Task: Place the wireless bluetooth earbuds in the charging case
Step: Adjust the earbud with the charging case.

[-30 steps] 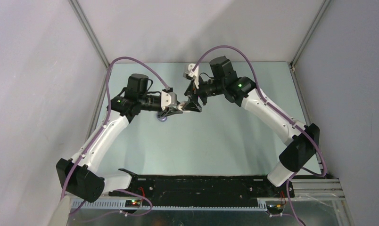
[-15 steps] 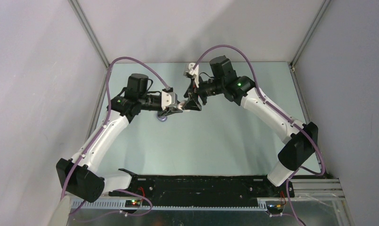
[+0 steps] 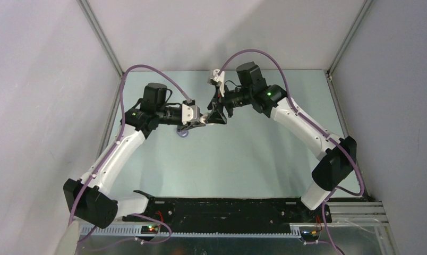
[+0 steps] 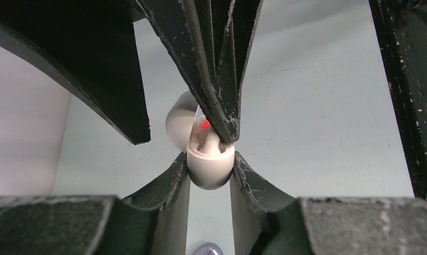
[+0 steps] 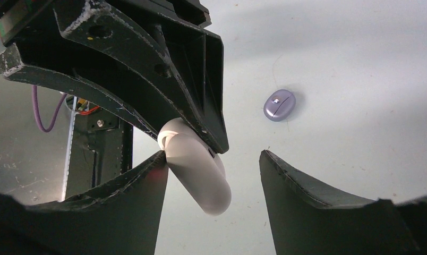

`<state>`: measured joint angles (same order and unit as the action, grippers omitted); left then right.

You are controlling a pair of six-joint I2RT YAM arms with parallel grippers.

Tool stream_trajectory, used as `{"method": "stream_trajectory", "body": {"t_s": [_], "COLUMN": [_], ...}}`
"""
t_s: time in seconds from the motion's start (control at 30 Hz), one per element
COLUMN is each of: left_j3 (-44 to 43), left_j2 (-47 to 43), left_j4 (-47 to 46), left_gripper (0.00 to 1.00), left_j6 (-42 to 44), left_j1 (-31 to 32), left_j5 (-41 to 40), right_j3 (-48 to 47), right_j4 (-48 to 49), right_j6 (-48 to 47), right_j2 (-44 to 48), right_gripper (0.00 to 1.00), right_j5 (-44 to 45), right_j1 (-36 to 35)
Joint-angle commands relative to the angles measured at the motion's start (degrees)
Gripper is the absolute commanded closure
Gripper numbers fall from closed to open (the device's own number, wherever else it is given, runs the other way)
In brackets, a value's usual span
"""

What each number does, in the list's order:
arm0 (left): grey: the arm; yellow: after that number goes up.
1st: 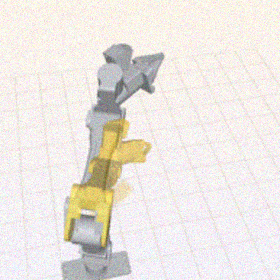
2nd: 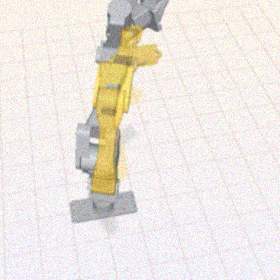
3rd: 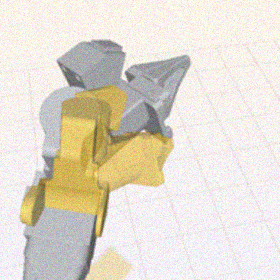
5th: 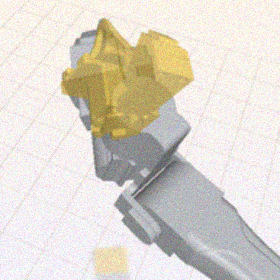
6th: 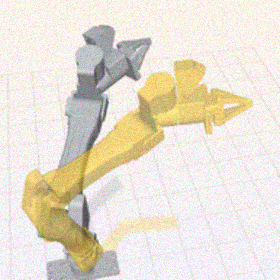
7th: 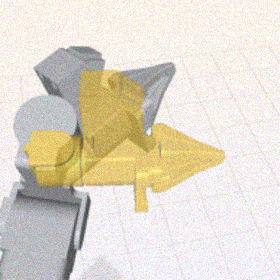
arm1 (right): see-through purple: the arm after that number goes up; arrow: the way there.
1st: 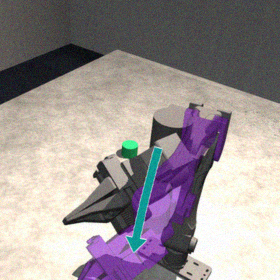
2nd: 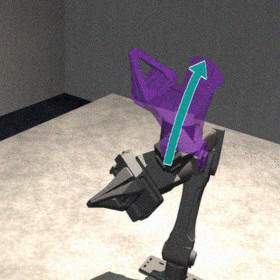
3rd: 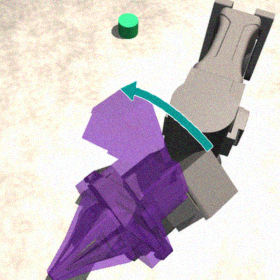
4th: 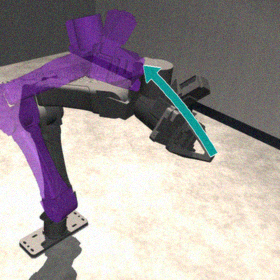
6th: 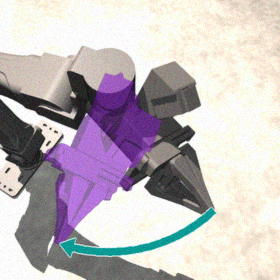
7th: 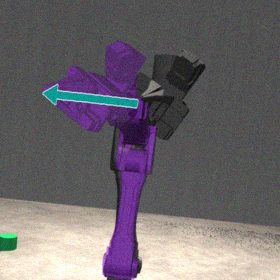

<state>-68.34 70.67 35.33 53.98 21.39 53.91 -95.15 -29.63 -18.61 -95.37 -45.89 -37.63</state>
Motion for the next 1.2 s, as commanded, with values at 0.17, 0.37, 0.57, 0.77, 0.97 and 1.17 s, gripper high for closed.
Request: {"method": "stream_trajectory", "body": {"t_s": [0.17, 0.37, 0.57, 0.77, 0.97, 1.17], "left_j3": [-0.2, -0.2, 0.4, 2.7, 4.0, 6.1], "left_j2": [-2.0, -2.0, -1.8, -2.0, -1.7, -2.3], "left_j4": [1.4, 1.2, -1.9, -11.2, -19.1, -26.0], "left_gripper": [1.0, 1.0, 1.0, 1.0, 1.0, 1.0], "left_j6": [1.1, 0.7, -4.5, -16.7, -26.1, -32.0], "left_j1": [0.5, 0.5, 0.2, -0.5, -1.3, -1.6], "left_j5": [2.5, 2.2, 1.4, 1.0, 2.2, 2.9], "right_j3": [-1.8, -1.8, -2.5, -4.4, 7.7, 16.3], "right_j4": [4.7, 5.3, 4.9, -0.8, 6.6, 11.5], "right_j6": [2.9, 3.9, 1.3, -7.3, -13.9, -20.4], "right_j2": [-1.0, -1.3, 0.1, 6.1, 17.0, 22.1], "right_gripper": [0.31, 0.3, 0.22, 0.01, 0.04, 0.47], "right_j5": [3.7, 4.4, 2.5, -1.9, 3.5, 9.2], "right_j1": [1.3, 1.5, 1.5, 1.5, 1.3, -2.5]}}
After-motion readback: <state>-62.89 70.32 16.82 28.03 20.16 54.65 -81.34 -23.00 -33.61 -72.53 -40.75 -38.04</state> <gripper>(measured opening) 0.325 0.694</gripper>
